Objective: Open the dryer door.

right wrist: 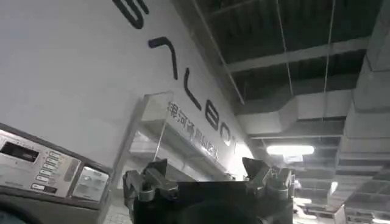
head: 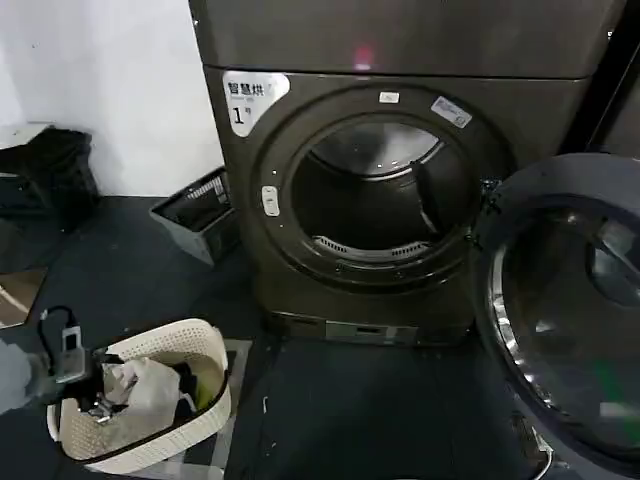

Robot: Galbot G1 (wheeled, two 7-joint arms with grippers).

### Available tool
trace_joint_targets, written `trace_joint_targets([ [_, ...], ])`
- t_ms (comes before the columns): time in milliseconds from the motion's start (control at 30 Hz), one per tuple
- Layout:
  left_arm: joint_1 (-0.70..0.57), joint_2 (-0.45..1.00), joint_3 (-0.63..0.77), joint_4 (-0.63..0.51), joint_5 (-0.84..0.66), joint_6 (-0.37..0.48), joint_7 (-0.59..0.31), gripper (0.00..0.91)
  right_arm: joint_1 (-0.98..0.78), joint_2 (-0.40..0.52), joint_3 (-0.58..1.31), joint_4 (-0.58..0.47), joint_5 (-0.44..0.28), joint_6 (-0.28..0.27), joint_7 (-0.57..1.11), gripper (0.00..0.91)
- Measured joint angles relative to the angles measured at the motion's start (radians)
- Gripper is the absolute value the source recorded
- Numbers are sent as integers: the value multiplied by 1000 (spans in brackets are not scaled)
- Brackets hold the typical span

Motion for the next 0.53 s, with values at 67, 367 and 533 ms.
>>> trace_joint_targets([
  [67, 0, 0, -1, -3, 0, -2, 0, 907, -2, 0, 3, 0, 0, 1, 0, 907],
  [367, 0, 3, -1, -10, -2, -2, 2, 907, -3, 2, -7, 6, -21, 19, -4, 907],
  [533, 2, -3, 2, -24, -1, 6, 1, 907, -18, 4, 4, 2, -20, 20, -5, 907],
])
